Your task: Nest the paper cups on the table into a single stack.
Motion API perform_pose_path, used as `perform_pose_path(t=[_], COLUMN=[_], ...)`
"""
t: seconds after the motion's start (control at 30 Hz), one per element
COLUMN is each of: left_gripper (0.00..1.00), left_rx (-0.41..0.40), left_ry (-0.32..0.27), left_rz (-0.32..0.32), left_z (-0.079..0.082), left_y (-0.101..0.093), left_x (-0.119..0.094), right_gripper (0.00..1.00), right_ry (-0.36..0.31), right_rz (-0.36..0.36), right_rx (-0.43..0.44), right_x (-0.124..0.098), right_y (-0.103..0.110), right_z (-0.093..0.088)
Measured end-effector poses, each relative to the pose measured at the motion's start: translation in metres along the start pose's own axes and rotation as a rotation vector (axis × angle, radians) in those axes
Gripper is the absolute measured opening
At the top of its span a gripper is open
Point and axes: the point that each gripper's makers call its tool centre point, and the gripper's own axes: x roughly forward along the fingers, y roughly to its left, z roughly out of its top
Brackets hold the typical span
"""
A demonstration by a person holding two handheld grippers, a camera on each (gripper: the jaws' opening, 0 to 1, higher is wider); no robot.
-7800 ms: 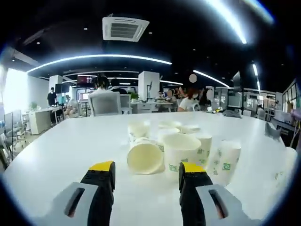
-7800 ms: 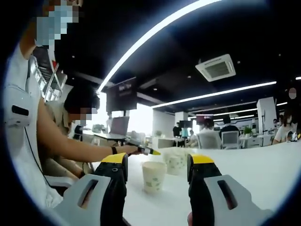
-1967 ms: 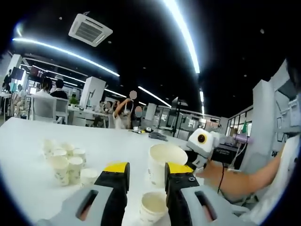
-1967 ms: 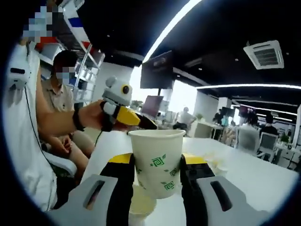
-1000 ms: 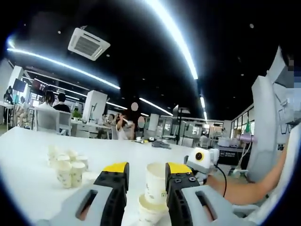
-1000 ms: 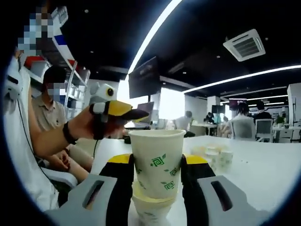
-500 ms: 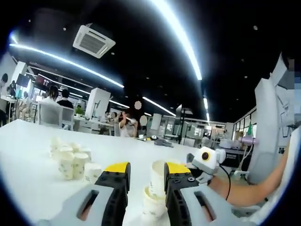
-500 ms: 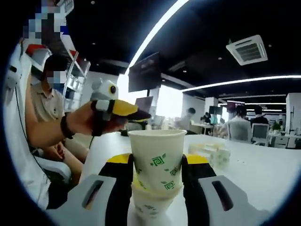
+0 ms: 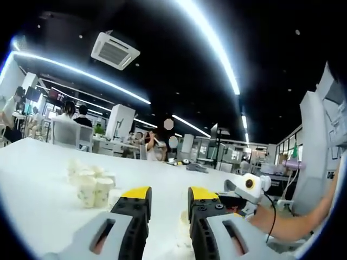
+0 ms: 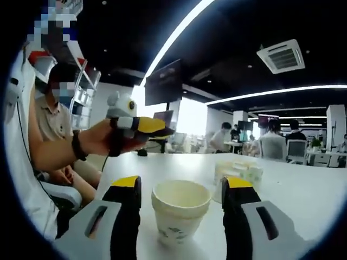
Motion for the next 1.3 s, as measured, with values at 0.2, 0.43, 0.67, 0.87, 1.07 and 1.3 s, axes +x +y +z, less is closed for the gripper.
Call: perform_pose_path(t=[0.2, 0.43, 0.67, 0.87, 1.07, 1.3], left_gripper=[0.3, 0.35, 0.49, 0.49, 0.54, 0.6], left_rx=[0.006, 0.143, 0.242, 0.29, 0.26, 0.245], left_ry=[-0.046, -0.025, 0.038, 0.125, 0.185, 0.221], left_rz=[0.117, 0.216, 0.255, 0.314, 0.353, 0.362], left_z=[0.003, -0.001, -0.021, -0.048, -0.069, -0.082], left_y=[0.034, 0.077, 0.111, 0.154, 0.192, 0.214], left_x=[-0.002, 0.017, 0.041, 0.059, 0.081, 0.108], right_gripper=[0.68, 0.68, 0.68, 0.68, 0.67, 0.67], right_ry=[-0.005, -0.005, -0.031, -0.064, -0.093, -0.089], right_rz=[-0.001, -0.021, -0.026, -0.026, -0.043, -0.049], right_rx=[-0.014, -0.008, -0.032, -0.076, -0.12, -0.149], right_x=[-0.007, -0.016, -0.029, -0.041, -0.058, -0.067], right_y=[0.014, 0.015, 0.025, 0.039, 0.05, 0.052], right_z=[0.009, 0.015, 0.03, 0.055, 0.077, 0.085])
